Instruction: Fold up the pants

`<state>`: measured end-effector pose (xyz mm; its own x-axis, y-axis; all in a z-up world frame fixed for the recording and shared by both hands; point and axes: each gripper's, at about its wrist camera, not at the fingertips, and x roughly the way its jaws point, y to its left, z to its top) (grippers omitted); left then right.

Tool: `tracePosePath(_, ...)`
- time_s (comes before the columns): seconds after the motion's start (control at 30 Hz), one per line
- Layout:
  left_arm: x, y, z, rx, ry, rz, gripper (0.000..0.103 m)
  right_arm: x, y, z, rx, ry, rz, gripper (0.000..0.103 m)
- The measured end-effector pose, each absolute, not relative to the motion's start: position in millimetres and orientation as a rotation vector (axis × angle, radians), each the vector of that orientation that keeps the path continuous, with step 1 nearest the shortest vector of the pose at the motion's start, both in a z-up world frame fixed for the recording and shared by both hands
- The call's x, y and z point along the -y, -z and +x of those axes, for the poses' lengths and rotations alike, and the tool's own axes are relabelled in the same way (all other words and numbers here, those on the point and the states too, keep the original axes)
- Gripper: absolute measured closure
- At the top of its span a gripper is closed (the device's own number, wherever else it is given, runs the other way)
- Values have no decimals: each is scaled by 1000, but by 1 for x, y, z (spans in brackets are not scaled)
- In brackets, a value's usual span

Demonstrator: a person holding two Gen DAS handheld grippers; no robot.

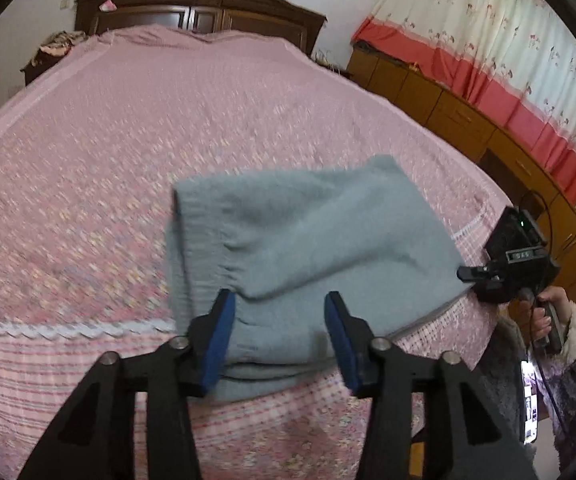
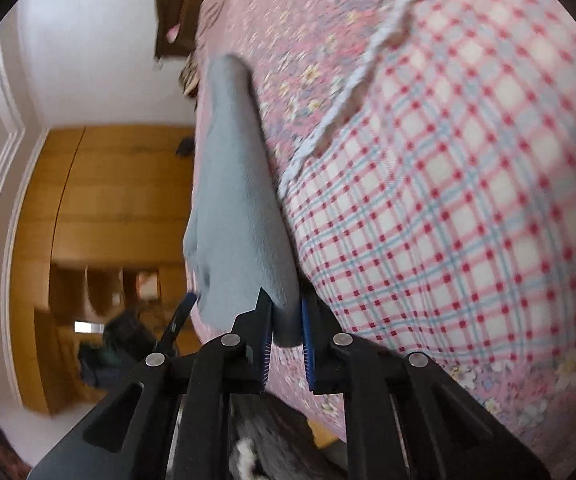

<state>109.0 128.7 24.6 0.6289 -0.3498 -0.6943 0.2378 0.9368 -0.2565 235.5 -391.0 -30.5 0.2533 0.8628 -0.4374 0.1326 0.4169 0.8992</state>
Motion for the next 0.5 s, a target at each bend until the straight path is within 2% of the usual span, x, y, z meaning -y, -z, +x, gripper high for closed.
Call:
tracePosePath(0.13,-154,-24,111,-795,305,-188,48,382,6,221,-1193,-504,969,92)
tracePosePath(0.27,-194,-13,106,-757,274,-322,48,329,-57,221,-1190,-329,472,93)
tracePosePath(0.37,-216,-2,102,-756,259,-386,48,267,-108,216,-1095,-231,119,93)
tracePosePath(0.5,-232,4,97,-757,228,-419,48,168,-149,195,-813,-97,-540,94)
